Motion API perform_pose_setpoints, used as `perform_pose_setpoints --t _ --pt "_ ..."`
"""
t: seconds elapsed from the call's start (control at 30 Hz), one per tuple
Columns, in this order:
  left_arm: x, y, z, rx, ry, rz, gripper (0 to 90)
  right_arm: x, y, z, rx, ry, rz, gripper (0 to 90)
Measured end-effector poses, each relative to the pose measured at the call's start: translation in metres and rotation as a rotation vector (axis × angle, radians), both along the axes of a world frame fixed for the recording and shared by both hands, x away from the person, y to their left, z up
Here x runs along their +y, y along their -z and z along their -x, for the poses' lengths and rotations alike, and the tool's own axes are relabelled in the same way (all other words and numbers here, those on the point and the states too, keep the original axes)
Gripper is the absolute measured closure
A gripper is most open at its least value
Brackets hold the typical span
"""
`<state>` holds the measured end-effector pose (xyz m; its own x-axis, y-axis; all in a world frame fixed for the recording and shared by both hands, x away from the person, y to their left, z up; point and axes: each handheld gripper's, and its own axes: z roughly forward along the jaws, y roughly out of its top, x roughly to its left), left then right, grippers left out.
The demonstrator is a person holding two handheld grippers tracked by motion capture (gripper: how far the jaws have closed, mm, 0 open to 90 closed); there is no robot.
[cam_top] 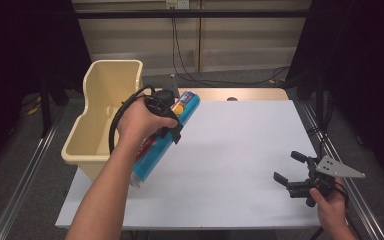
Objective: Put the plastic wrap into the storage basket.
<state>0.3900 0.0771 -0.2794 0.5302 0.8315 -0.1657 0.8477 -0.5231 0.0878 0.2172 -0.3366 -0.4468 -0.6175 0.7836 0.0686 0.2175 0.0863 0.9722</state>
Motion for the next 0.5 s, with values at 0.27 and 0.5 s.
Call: perform_pose_setpoints --t 0.27,0.5 --pt "0.027 -0.024 0.001 -0.005 -0.050 -0.013 32.3 0.000 0.000 0.000 0.002 0.000 0.003 0.0" --pt "0.053 -0.035 0.001 -0.013 -0.109 0.001 32.3 0.002 0.001 0.000 0.005 -0.002 0.004 0.0"
